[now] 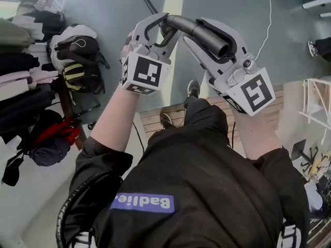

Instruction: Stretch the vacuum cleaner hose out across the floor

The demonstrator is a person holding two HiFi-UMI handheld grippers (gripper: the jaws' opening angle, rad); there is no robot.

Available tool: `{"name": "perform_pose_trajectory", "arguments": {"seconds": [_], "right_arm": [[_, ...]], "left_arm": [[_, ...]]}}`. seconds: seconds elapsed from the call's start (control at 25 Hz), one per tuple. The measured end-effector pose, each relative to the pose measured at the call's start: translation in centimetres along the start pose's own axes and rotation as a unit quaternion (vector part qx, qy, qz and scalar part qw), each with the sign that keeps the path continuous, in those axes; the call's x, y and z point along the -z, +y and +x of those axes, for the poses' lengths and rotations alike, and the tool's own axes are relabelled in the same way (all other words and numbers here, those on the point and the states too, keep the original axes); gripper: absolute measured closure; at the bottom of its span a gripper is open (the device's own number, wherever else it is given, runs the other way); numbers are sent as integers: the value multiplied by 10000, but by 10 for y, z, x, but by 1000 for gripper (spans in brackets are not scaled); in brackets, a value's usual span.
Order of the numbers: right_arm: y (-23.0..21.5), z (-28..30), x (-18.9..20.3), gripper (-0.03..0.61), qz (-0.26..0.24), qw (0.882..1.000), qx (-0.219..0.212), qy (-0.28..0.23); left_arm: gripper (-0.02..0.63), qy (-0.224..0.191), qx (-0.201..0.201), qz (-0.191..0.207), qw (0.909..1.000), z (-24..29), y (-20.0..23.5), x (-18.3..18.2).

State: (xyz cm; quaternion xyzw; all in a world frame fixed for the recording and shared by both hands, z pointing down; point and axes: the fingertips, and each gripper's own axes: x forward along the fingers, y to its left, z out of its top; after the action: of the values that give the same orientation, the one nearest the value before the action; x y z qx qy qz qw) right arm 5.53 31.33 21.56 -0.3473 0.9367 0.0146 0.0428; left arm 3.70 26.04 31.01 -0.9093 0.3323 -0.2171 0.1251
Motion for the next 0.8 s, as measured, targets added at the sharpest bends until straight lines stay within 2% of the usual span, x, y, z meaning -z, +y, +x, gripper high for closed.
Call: {"name": "perform_pose_trajectory", "arguments": {"seconds": [0.08, 0.2, 0.36, 0.52, 0.8], "right_arm": [[30, -8, 18, 422, 38, 9996, 274, 42], [73, -18, 41, 423, 340, 9966, 731, 148], [126, -21, 54, 424, 627, 9915, 1106, 263], [163, -18, 60, 425, 641, 9895, 1249, 346], [189, -19, 80, 425, 878, 9847, 1450, 413]], "left_arm": [[456, -106, 50, 168, 9998, -22, -16, 18], [452, -51, 177, 411, 9990, -57, -36, 42], [437, -17, 272, 313, 9991, -104, -52, 60], [416, -89, 198, 300, 9993, -135, -60, 73], [413, 147, 59, 1046, 9944, -147, -69, 97]]}}
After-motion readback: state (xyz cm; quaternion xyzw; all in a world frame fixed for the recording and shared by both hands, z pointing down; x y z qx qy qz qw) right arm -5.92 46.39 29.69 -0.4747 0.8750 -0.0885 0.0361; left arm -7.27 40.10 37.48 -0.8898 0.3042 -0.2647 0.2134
